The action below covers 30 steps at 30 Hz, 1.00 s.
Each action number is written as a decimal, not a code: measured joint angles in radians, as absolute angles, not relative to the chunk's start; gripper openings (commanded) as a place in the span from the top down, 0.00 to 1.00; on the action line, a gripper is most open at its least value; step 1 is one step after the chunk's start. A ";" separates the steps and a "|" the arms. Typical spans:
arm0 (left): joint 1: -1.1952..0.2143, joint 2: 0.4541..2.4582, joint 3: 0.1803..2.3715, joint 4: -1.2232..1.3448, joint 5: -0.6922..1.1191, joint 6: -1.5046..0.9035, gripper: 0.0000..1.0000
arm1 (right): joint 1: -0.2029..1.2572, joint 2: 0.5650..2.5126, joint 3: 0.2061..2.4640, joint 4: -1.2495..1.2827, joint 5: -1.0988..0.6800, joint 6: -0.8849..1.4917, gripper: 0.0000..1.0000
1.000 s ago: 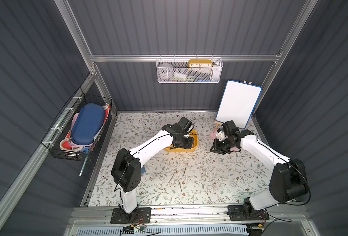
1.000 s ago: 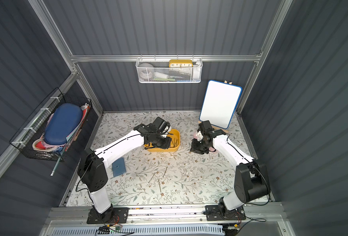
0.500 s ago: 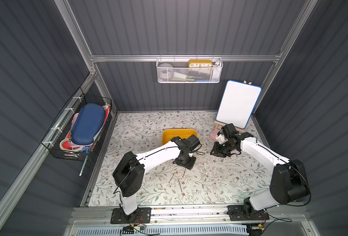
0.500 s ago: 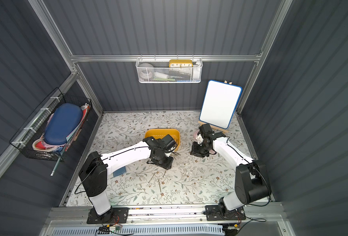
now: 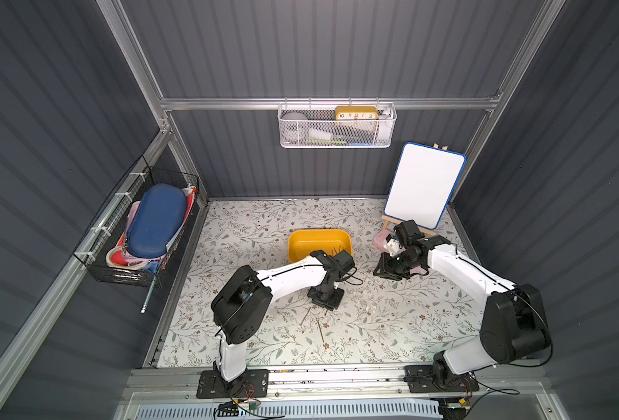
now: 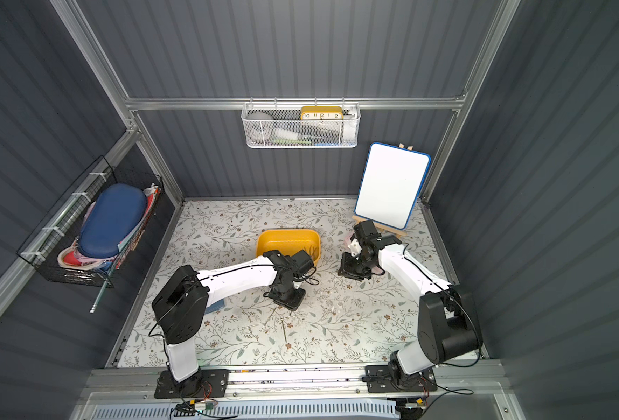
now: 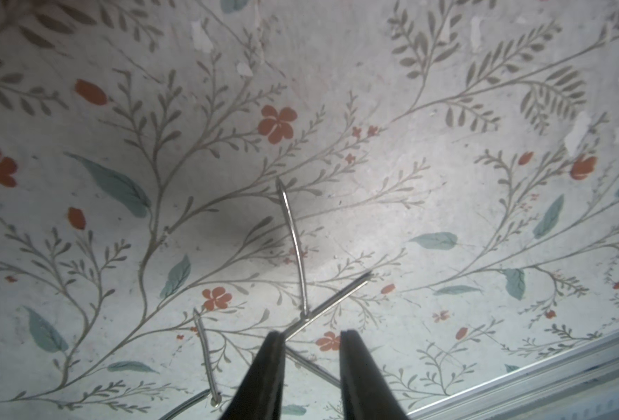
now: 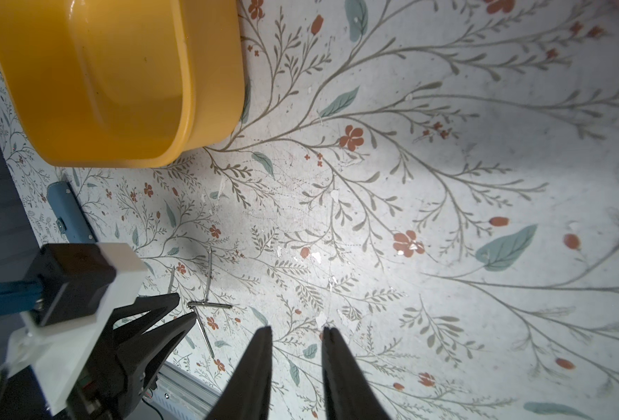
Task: Put the nails on the desktop into the storage box
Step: Pick up the nail from the center of the board.
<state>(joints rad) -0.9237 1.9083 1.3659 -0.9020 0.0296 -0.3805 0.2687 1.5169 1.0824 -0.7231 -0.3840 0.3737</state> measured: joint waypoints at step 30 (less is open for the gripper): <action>-0.923 1.945 1.304 -0.859 0.037 -0.373 1.00 | 0.269 1.517 1.066 -0.700 -0.393 0.366 0.73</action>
<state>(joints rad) -0.9230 1.9450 1.3037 -0.8589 0.0368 -0.3729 0.2687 1.5169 1.0657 -0.6998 -0.3931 0.3660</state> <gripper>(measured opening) 0.068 0.270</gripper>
